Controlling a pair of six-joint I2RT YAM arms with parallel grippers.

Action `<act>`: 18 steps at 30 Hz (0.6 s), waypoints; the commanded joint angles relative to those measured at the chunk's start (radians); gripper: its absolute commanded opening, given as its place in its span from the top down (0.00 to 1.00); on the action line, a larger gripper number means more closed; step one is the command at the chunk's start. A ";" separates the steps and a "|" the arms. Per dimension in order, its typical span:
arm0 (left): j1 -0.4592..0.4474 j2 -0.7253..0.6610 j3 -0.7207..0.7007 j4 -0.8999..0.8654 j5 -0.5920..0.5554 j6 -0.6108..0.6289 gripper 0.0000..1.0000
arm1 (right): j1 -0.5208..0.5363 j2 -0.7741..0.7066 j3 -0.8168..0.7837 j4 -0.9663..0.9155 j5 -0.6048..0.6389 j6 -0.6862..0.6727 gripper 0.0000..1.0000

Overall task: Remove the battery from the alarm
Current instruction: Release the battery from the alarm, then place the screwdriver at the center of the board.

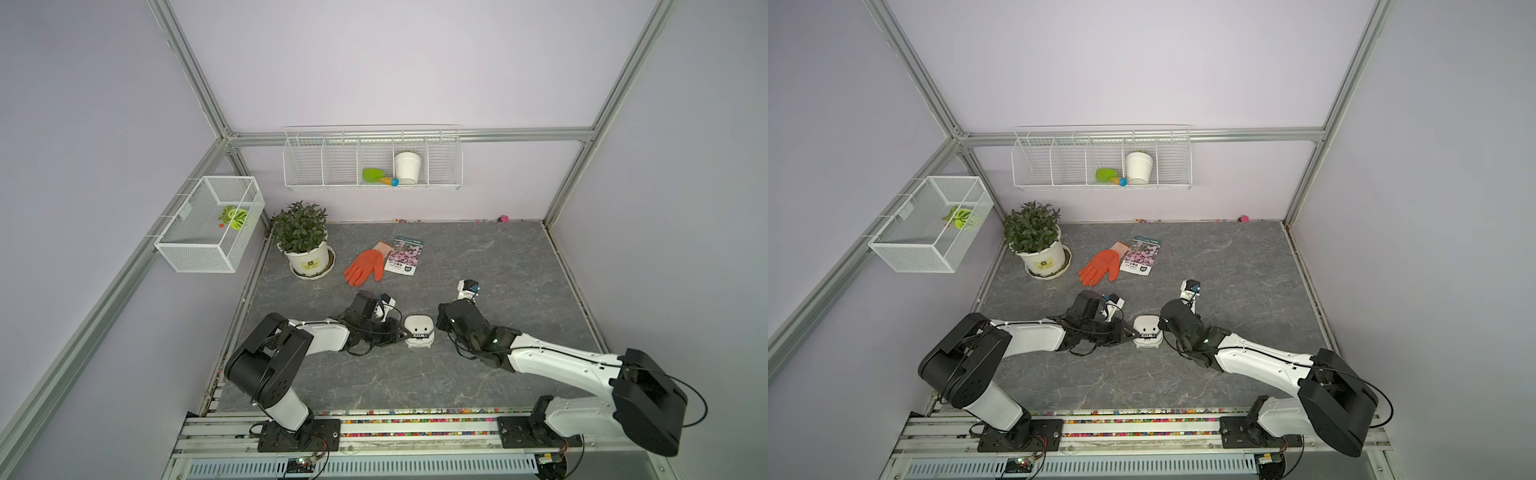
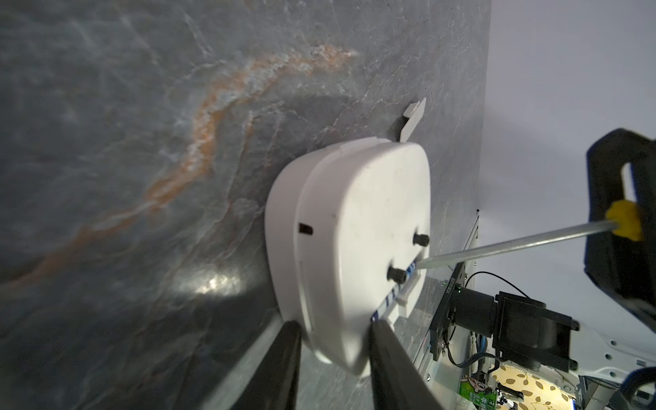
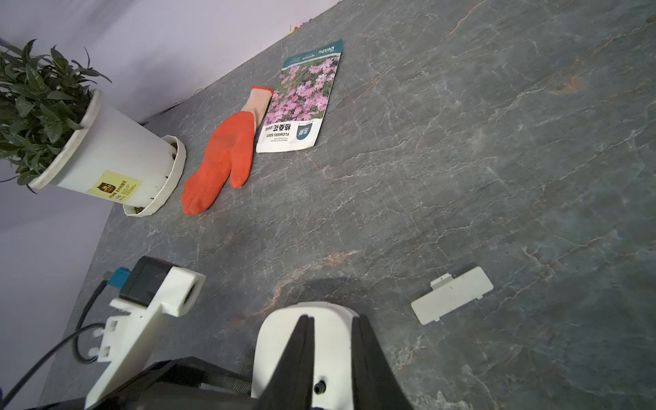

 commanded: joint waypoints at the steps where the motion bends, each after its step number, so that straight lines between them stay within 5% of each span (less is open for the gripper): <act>1: -0.021 0.002 -0.020 -0.021 -0.001 0.001 0.65 | 0.001 -0.025 0.002 0.061 -0.056 0.061 1.00; 18: -0.029 -0.004 -0.009 -0.056 -0.043 0.008 0.65 | -0.040 -0.122 -0.036 0.071 -0.051 0.047 1.00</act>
